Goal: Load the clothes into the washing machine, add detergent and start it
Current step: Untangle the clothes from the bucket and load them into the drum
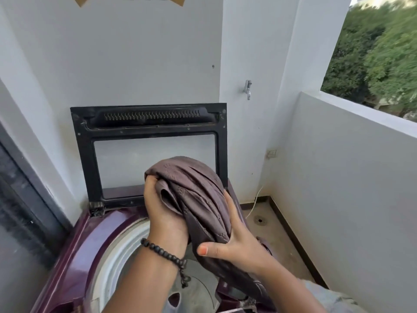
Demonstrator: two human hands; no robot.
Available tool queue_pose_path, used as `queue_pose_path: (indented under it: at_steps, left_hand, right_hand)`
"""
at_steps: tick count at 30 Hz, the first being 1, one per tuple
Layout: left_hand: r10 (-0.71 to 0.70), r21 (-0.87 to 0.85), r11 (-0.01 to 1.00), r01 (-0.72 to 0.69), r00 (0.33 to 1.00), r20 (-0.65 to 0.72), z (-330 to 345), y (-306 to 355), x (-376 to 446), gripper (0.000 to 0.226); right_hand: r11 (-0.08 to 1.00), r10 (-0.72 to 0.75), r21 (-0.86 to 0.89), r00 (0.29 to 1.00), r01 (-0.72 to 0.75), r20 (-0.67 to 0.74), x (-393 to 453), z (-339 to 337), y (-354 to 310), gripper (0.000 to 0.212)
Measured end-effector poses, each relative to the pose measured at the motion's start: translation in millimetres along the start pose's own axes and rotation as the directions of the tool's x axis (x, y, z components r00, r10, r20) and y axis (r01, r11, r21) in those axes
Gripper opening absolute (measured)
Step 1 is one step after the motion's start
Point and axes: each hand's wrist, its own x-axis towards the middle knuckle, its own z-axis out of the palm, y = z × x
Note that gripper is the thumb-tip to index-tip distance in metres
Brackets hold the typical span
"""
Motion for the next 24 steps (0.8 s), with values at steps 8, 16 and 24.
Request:
queue_pose_path:
  at_steps: [8, 16, 24]
  left_hand:
    - [-0.156, 0.103, 0.984, 0.142, 0.978, 0.137, -25.5, -22.8, 7.5, 0.028]
    - [-0.3, 0.801, 0.555, -0.223, 0.845, 0.443, -79.2, 14.1, 15.0, 0.111]
    - [-0.573, 0.783, -0.057, -0.619, 0.663, 0.482, -42.1, 0.1, 8.1, 0.122]
  right_hand:
    - [0.984, -0.091, 0.122, 0.961, 0.127, -0.262, 4.1, -29.8, 3.9, 0.048]
    - [0.972, 0.177, -0.182, 0.973, -0.149, 0.146, 2.4, -97.2, -9.0, 0.043]
    - [0.927, 0.231, -0.346, 0.947, -0.143, 0.225, 29.0, -74.9, -12.1, 0.074]
